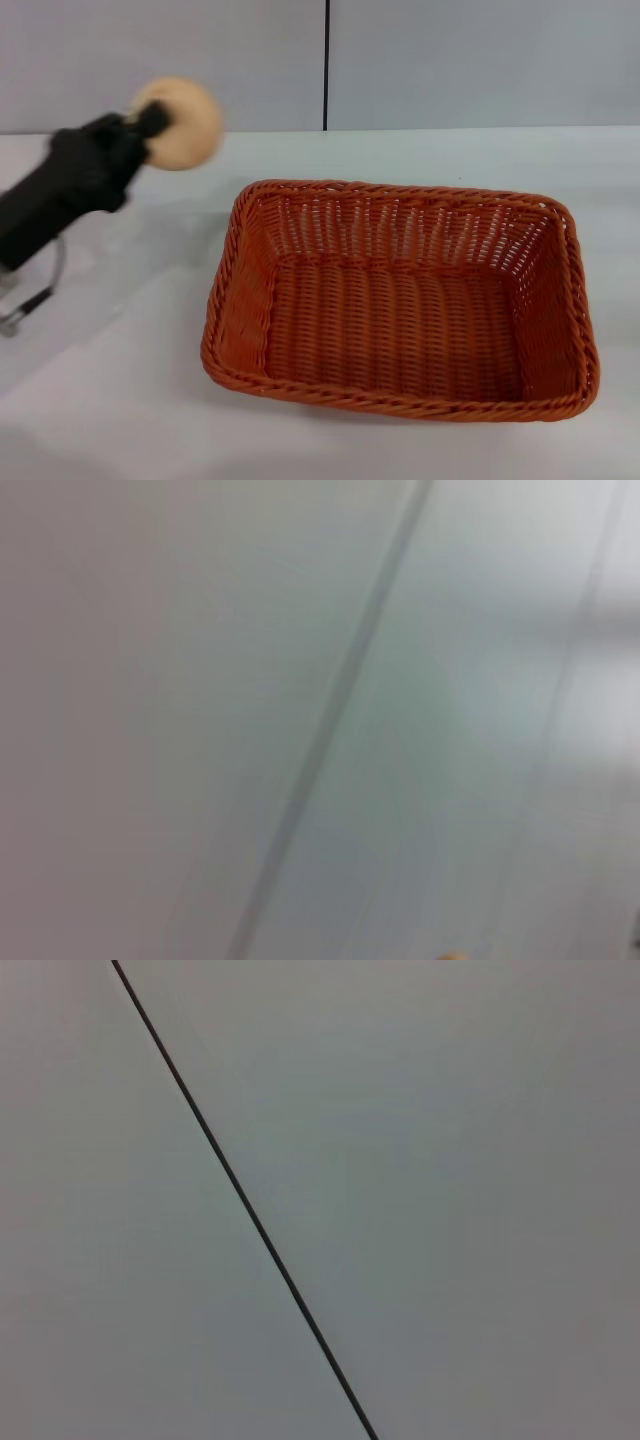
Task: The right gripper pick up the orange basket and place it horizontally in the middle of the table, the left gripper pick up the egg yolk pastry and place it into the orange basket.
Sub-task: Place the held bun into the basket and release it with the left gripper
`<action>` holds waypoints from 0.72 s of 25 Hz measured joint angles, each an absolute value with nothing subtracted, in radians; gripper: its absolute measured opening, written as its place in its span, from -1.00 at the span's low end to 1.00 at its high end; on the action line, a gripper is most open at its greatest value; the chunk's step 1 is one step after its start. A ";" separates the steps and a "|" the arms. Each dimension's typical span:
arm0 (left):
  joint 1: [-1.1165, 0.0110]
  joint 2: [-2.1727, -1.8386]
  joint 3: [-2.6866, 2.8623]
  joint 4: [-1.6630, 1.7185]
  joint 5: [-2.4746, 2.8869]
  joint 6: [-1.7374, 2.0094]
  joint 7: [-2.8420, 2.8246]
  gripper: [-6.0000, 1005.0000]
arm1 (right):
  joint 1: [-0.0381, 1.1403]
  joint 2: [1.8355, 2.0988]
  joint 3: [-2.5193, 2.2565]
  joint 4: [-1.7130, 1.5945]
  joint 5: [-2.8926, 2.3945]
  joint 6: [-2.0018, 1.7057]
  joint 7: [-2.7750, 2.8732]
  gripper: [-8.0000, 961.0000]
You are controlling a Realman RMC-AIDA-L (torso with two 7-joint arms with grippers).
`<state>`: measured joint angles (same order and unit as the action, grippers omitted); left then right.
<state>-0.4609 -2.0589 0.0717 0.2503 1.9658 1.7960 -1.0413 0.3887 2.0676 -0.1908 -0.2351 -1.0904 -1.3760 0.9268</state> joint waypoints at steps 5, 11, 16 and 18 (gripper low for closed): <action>-0.517 -2.067 0.144 0.173 1.966 1.770 -1.002 -0.81 | 0.391 2.068 -0.192 -0.226 -1.095 -1.376 0.927 0.03; -0.513 -2.067 0.149 0.124 1.962 1.770 -0.927 -0.57 | 0.391 2.068 -0.192 -0.222 -1.095 -1.360 0.927 0.03; -0.494 -2.066 0.135 0.120 1.948 1.770 -0.920 -0.24 | 0.395 2.068 -0.195 -0.221 -1.099 -1.351 0.927 0.03; -0.492 -2.066 0.135 0.118 1.942 1.767 -0.920 -0.12 | 0.396 2.068 -0.196 -0.221 -1.101 -1.351 0.927 0.03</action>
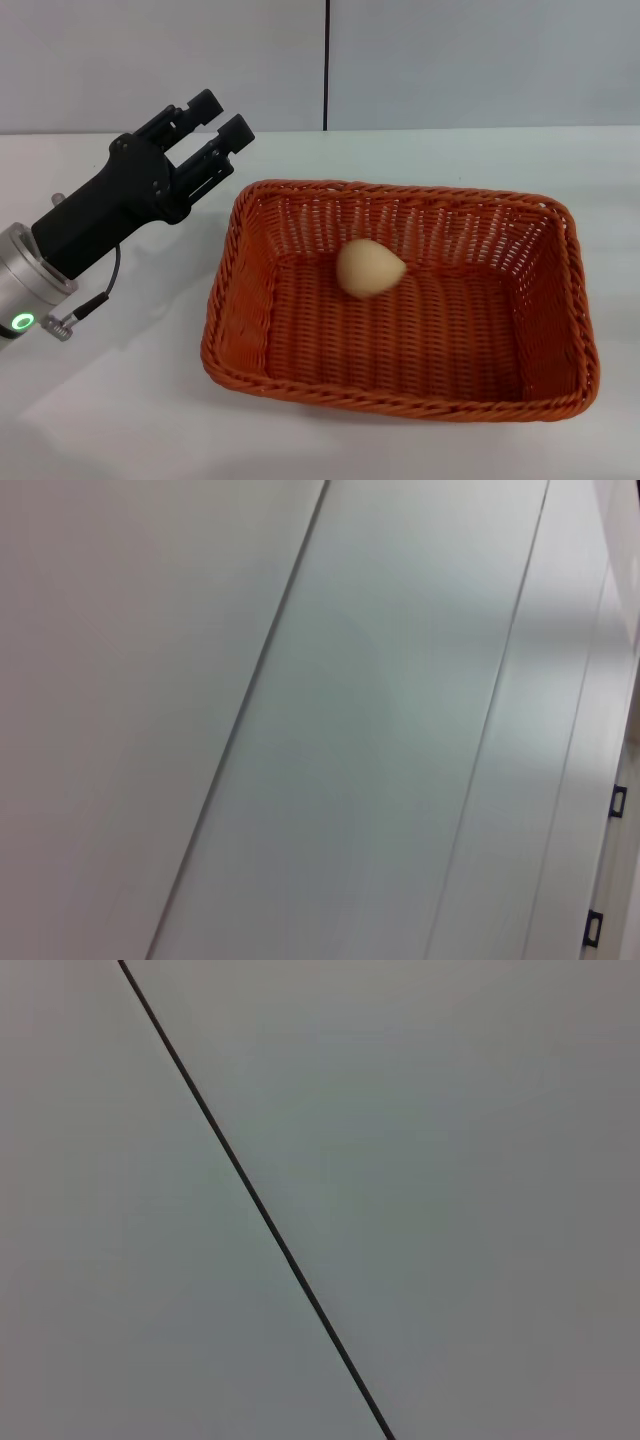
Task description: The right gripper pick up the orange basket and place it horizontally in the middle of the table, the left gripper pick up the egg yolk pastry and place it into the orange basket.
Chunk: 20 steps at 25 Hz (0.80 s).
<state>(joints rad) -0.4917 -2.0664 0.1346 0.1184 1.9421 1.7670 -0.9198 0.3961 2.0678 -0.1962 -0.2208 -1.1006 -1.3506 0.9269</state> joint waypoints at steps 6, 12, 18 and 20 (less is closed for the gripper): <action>-0.488 -2.067 0.133 0.116 1.929 1.760 -0.914 0.33 | 0.398 2.068 -0.198 -0.217 -1.103 -1.349 0.927 0.03; -0.448 -2.067 0.116 0.068 1.803 1.745 -0.817 0.55 | 0.389 2.068 -0.200 -0.218 -1.118 -1.347 0.895 0.03; -0.389 -2.066 -0.023 0.052 1.748 1.738 -0.763 0.54 | 0.361 2.071 -0.187 -0.221 -1.111 -1.418 0.792 0.03; -0.377 -2.066 -0.065 0.052 1.747 1.737 -0.754 0.54 | 0.350 2.072 -0.181 -0.222 -1.108 -1.440 0.768 0.03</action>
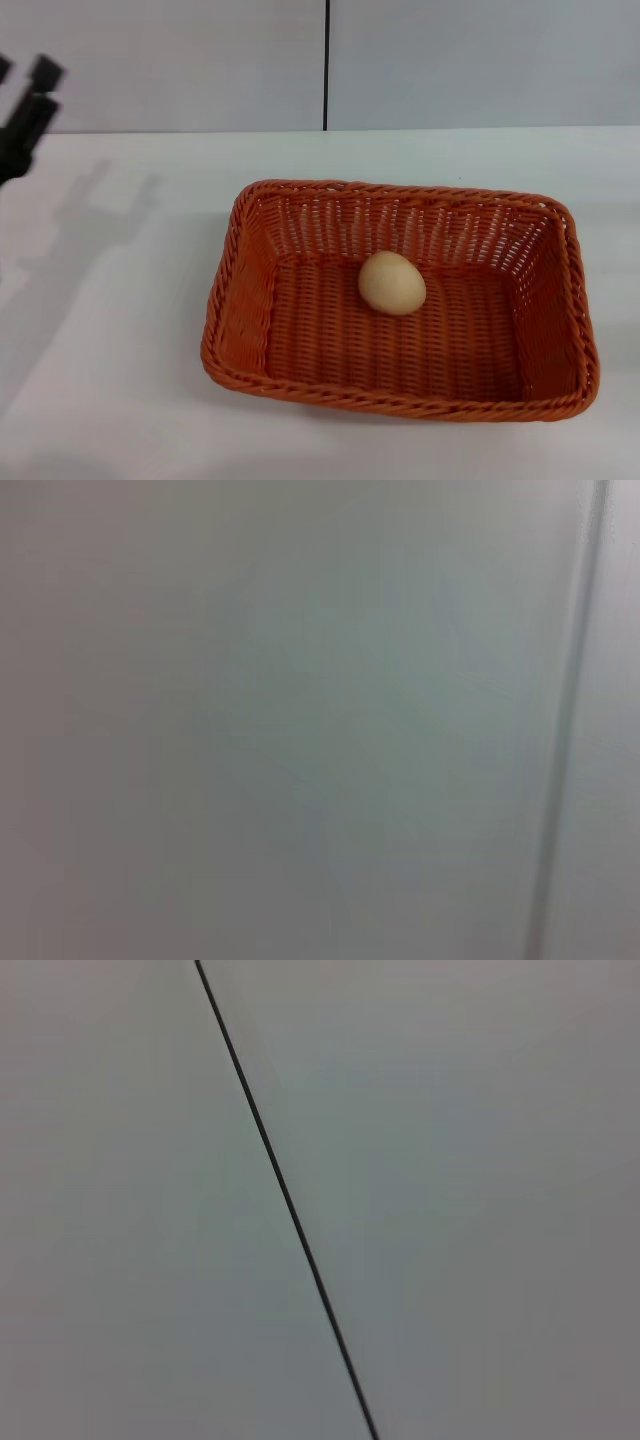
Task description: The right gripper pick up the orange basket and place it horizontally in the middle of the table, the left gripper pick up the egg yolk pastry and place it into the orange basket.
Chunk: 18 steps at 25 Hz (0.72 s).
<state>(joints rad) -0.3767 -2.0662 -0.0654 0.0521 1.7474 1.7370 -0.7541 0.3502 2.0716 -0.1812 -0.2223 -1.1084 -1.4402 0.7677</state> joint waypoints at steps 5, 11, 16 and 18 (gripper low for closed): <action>-0.346 -2.066 -0.164 0.052 1.747 1.733 -0.740 0.54 | 0.331 2.072 -0.144 -0.223 -1.107 -1.465 0.748 0.03; -0.308 -2.068 -0.277 -0.011 1.746 1.702 -0.643 0.54 | 0.317 2.074 -0.092 -0.218 -1.107 -1.472 0.746 0.03; -0.306 -2.069 -0.282 -0.026 1.746 1.690 -0.618 0.54 | 0.303 2.075 -0.065 -0.217 -1.106 -1.476 0.746 0.03; -0.308 -2.069 -0.282 -0.027 1.745 1.682 -0.618 0.54 | 0.302 2.075 -0.052 -0.217 -1.106 -1.477 0.746 0.03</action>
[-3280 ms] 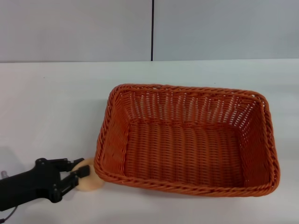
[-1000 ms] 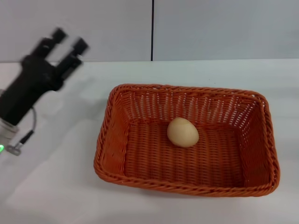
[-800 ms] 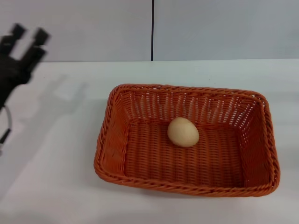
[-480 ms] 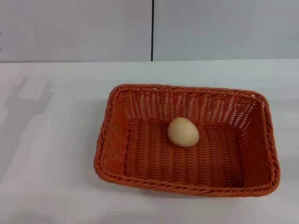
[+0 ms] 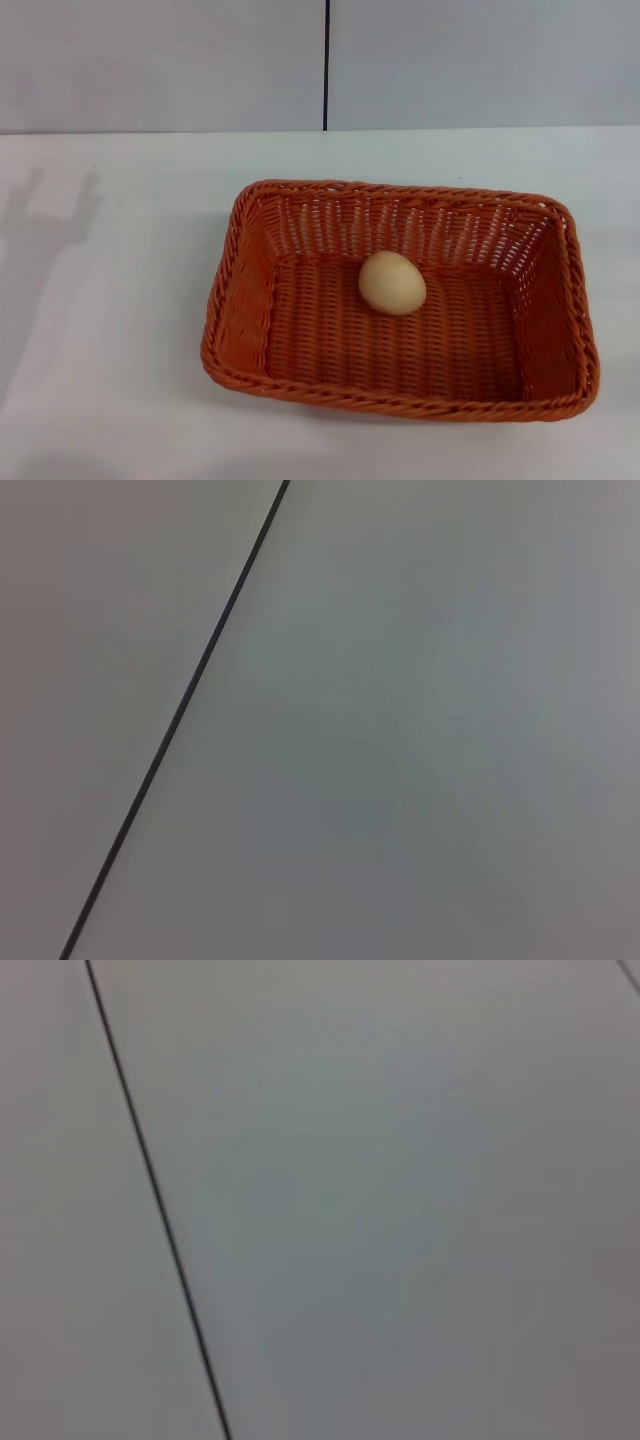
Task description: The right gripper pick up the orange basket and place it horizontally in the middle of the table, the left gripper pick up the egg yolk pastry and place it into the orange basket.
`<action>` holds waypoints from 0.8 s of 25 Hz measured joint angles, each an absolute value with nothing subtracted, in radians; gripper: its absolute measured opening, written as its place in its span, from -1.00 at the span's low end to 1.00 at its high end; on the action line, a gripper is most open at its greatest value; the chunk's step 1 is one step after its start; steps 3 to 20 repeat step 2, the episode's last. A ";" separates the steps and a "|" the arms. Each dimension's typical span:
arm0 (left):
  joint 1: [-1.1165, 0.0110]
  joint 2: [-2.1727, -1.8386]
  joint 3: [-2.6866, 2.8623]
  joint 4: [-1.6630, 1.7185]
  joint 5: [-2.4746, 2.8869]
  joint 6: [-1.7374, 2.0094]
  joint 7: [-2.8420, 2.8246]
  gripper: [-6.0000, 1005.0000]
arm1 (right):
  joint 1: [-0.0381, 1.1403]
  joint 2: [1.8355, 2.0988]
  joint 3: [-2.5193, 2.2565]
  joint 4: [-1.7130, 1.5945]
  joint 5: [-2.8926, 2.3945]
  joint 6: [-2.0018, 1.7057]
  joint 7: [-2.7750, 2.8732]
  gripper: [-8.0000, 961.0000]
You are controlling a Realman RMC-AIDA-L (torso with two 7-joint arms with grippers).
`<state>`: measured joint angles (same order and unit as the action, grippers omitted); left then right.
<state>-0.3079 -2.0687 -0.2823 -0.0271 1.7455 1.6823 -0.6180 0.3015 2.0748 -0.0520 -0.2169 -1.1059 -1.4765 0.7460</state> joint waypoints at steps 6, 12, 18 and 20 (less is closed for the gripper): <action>-0.317 -2.069 -0.283 -0.028 1.746 1.672 -0.620 0.54 | 0.301 2.075 -0.040 -0.216 -1.106 -1.477 0.746 0.03; -0.317 -2.069 -0.283 -0.028 1.746 1.672 -0.620 0.54 | 0.301 2.075 -0.040 -0.216 -1.106 -1.477 0.746 0.03; -0.317 -2.069 -0.283 -0.028 1.746 1.672 -0.620 0.54 | 0.301 2.075 -0.040 -0.216 -1.106 -1.477 0.746 0.03; -0.317 -2.069 -0.283 -0.028 1.746 1.672 -0.620 0.54 | 0.301 2.075 -0.040 -0.216 -1.106 -1.477 0.746 0.03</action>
